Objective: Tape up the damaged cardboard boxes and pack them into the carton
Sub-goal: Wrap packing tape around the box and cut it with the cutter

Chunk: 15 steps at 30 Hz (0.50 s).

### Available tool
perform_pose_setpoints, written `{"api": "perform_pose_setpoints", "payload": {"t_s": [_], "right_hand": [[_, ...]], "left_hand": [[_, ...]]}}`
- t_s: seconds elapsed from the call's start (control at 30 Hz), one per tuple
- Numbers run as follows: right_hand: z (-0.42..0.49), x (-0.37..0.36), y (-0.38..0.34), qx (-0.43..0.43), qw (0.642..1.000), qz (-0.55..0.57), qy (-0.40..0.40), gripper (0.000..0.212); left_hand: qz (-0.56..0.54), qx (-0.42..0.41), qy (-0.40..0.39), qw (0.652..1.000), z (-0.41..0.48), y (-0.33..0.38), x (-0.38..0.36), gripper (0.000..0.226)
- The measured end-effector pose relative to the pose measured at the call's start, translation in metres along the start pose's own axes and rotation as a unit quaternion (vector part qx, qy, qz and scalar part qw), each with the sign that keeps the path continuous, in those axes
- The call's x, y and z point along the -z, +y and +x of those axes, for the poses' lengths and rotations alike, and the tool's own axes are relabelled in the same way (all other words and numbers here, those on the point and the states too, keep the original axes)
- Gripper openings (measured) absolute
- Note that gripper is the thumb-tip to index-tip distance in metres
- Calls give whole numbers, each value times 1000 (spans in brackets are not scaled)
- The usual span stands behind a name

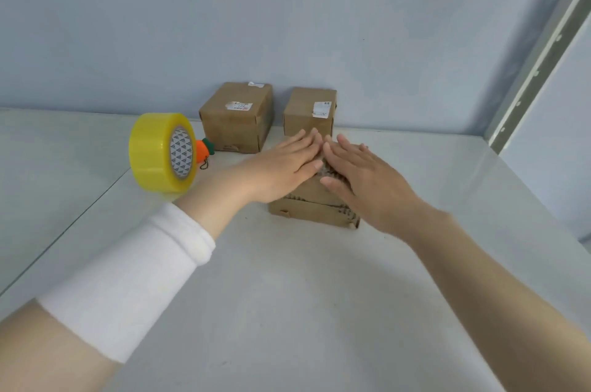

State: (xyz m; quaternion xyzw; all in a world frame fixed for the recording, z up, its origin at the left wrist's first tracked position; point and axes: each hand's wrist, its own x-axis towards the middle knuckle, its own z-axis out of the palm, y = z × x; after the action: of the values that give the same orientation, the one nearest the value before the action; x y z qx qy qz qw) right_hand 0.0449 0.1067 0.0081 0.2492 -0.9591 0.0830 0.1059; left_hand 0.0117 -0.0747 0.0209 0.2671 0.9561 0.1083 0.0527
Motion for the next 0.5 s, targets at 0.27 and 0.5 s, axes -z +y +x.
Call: {"api": "perform_pose_setpoints", "payload": {"t_s": [0.27, 0.5], "right_hand": [[3, 8, 12, -23, 997, 24, -66, 54], [33, 2, 20, -68, 994, 39, -72, 51]], "left_hand": [[12, -25, 16, 1000, 4, 7, -3, 57], [33, -2, 30, 999, 38, 6, -1, 53]]}}
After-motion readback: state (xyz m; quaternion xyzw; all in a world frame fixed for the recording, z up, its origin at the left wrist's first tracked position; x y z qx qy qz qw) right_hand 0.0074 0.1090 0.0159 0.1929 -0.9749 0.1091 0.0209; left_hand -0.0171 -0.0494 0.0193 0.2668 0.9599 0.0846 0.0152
